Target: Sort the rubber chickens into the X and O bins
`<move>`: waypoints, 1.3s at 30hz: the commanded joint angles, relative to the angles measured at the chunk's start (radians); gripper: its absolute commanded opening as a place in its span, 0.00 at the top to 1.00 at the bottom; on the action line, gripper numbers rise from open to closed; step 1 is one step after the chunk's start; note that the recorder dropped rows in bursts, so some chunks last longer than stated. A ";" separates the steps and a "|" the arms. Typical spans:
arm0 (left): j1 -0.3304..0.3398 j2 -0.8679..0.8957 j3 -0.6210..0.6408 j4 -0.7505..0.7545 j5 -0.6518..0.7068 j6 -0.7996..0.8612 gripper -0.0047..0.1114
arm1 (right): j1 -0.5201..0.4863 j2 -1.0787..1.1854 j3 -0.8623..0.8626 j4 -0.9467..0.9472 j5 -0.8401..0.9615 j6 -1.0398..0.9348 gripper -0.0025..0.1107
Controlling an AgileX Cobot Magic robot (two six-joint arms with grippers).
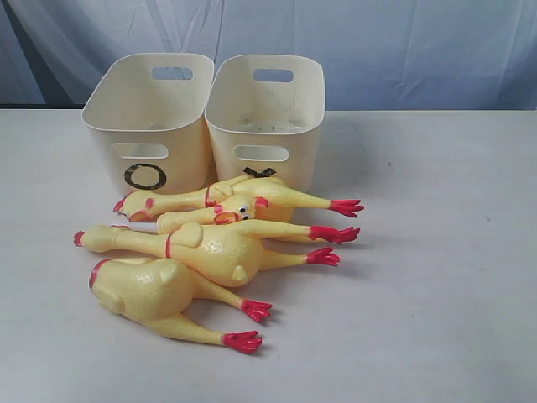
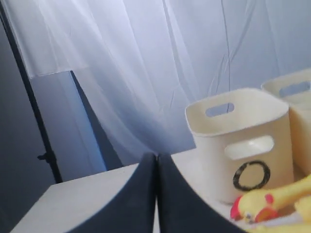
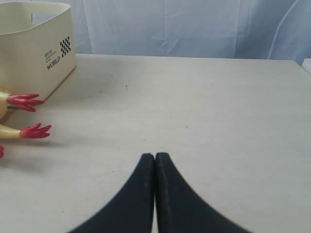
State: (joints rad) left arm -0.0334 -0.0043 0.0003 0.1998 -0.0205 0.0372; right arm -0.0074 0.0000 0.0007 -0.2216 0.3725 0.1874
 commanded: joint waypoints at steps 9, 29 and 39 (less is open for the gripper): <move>-0.006 0.004 0.000 -0.191 -0.115 -0.046 0.96 | -0.003 0.000 -0.001 -0.001 -0.010 -0.004 0.98; -0.006 0.004 0.000 -0.191 -0.165 -0.318 0.96 | -0.003 0.000 -0.001 0.013 -0.012 -0.004 0.98; -0.006 0.004 0.000 -0.183 -0.159 -0.538 0.96 | -0.003 0.000 -0.001 0.013 -0.012 -0.004 0.98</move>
State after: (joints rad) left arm -0.0334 -0.0043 0.0003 0.0146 -0.1687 -0.4526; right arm -0.0074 0.0000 0.0007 -0.2082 0.3725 0.1874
